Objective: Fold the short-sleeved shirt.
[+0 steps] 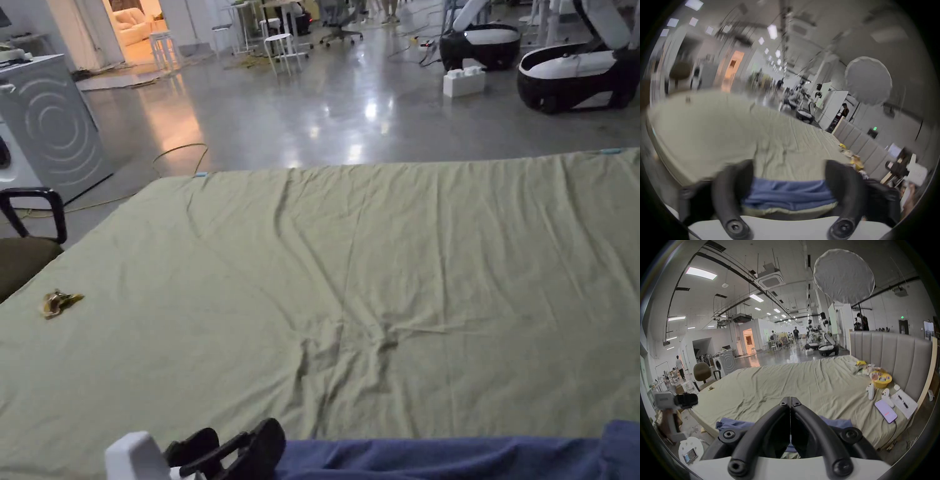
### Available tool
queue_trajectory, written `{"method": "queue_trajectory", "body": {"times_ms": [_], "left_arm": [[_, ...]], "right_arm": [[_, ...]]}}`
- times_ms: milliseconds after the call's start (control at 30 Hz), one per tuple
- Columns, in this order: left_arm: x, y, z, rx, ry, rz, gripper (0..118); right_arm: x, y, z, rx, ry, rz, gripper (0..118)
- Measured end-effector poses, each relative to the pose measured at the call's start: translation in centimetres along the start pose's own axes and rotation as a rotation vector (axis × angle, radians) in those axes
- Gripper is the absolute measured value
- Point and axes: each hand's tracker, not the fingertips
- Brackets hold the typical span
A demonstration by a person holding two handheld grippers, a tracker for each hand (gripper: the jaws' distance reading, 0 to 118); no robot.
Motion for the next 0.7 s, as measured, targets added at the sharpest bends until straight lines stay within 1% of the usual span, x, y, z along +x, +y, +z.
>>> {"method": "queue_trajectory", "body": {"times_ms": [67, 167, 233, 267, 300, 333, 367, 433, 467, 500, 533, 567, 633, 667, 700], "left_arm": [[-3.5, -1.1, -2.0, -0.045, 0.015, 0.058, 103], [-6.9, -2.1, -4.6, -0.089, 0.106, 0.164, 103], [-9.6, -2.7, -6.7, -0.143, 0.055, 0.269, 103], [-9.9, -3.0, -7.6, -0.154, 0.062, 0.299, 103], [-10.4, -3.3, -8.4, -0.192, 0.046, 0.364, 103], [-10.9, -3.8, -9.3, -0.218, 0.041, 0.392, 101], [-11.3, -4.4, -9.8, -0.233, 0.035, 0.430, 87], [-12.4, -5.4, -11.2, -0.252, -0.035, 0.576, 49], [-12.2, -6.0, -11.5, -0.234, -0.034, 0.612, 37], [-12.0, -6.5, -12.1, -0.218, 0.007, 0.595, 28], [-6.4, -6.7, -11.4, -0.220, 0.031, 0.584, 22], [-6.0, -7.2, -11.6, -0.195, 0.010, 0.610, 21], [-5.5, -7.8, -11.8, -0.169, -0.032, 0.721, 19], [-8.1, -6.4, -12.0, -0.167, -0.041, 0.727, 15], [-7.9, -6.3, -12.0, -0.172, -0.045, 0.738, 14]], "right_arm": [[-0.1, -0.3, -0.1, -0.025, -0.010, -0.003, 0], [-0.2, 0.0, -0.1, -0.052, -0.014, -0.020, 0], [-0.1, -0.3, -0.1, -0.067, -0.020, -0.030, 0], [-0.1, -0.4, -0.1, -0.075, -0.024, -0.032, 0], [-0.1, -0.4, -0.1, -0.080, -0.027, -0.034, 0], [-0.1, -0.4, -0.2, -0.087, -0.032, -0.036, 0], [-0.2, -0.3, -0.2, -0.093, -0.036, -0.039, 0], [-0.2, -0.4, -0.2, -0.101, -0.046, -0.042, 0], [-0.3, -0.4, -0.2, -0.105, -0.051, -0.042, 0], [-0.3, -0.4, -0.1, -0.107, -0.055, -0.040, 0], [-0.3, -0.3, -0.1, -0.112, -0.058, -0.038, 0], [-0.4, -0.3, -0.1, -0.115, -0.059, -0.036, 0], [-0.4, -0.3, 0.0, -0.123, -0.065, -0.029, 0], [-0.4, -0.3, 0.1, -0.128, -0.068, -0.027, 0], [-0.4, -0.3, 0.1, -0.131, -0.071, -0.027, 0]]}}
